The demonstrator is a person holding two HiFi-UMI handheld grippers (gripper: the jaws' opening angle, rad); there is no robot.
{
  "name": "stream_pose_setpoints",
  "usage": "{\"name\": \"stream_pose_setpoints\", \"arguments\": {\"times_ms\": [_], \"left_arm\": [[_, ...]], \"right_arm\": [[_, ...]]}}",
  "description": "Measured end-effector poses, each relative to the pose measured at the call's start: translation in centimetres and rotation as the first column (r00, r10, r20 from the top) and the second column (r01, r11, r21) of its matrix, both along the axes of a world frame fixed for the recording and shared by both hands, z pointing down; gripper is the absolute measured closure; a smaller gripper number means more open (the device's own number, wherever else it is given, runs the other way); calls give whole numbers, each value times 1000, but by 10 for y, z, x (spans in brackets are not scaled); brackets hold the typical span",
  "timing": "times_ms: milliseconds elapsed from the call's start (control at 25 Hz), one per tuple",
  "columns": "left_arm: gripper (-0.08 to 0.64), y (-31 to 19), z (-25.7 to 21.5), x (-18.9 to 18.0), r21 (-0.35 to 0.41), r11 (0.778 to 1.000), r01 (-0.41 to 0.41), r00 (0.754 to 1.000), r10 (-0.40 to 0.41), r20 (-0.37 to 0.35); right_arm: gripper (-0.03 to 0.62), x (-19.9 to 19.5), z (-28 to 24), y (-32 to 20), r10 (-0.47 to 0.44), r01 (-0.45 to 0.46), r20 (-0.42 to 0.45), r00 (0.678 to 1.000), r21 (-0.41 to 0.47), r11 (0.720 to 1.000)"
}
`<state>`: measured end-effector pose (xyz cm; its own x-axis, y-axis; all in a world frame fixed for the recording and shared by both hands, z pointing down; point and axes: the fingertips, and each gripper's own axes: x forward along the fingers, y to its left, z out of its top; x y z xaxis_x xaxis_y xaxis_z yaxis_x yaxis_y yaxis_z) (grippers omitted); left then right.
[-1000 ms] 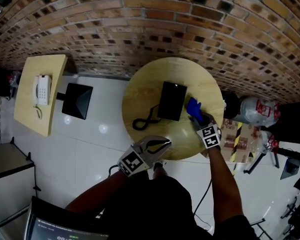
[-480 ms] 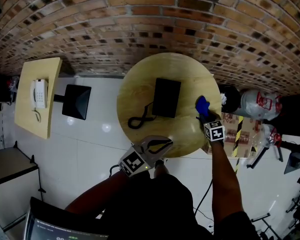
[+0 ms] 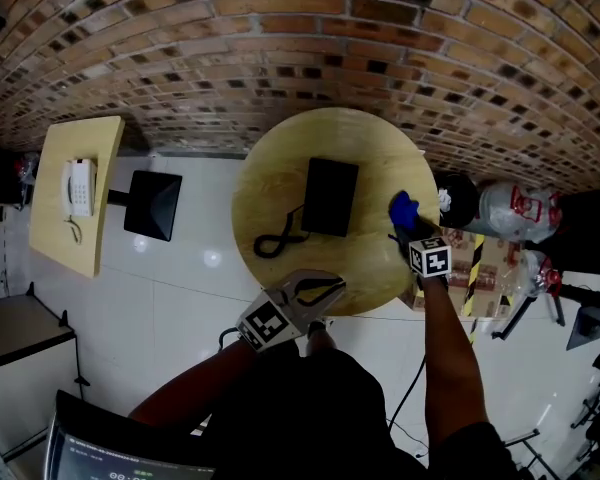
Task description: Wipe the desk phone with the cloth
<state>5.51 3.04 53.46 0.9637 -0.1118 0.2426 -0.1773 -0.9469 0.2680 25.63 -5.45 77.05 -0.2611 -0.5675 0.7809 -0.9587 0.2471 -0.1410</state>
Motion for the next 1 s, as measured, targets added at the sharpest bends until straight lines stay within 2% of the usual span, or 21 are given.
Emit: {"name": "stream_pose_setpoints", "arguments": {"times_ms": [120,200,280,360,520,600,720,840,1000], "left_arm": [[555,2,-8,-4,12,1000,3,1000,-3,-1],[555,2,-15,-8,29,1000,9,1000,-9,-6],[555,0,-28,-10,48,999,24,1000,-23,-18],[555,1,-41,-13,64,997,38,999,-36,-33],[555,11,-72,-20,110,992,60,996,-52,-71],[555,21,-88,-26,133,989,68,994,-56,-92],[555,38,-112,-35,139,986,90,989,-72,-126],[555,55,-131,-41,141,986,94,986,-72,-152],[560,77,-144,-49,153,984,95,985,-70,-160]], "right_arm": [[377,4,-36,-7,11,-6,-41,999,120,993],[377,-1,-73,-11,1,10,-48,999,226,974],[379,-15,-118,-11,-30,31,-8,1000,334,942],[379,-41,-162,1,-88,52,68,994,422,905],[382,-105,-239,44,-234,108,160,959,555,825],[402,-136,-270,71,-303,142,179,936,596,790],[473,-170,-307,106,-378,174,196,905,639,749],[526,-193,-333,133,-427,184,226,876,662,727],[578,-225,-359,161,-471,180,283,836,669,721]]}}
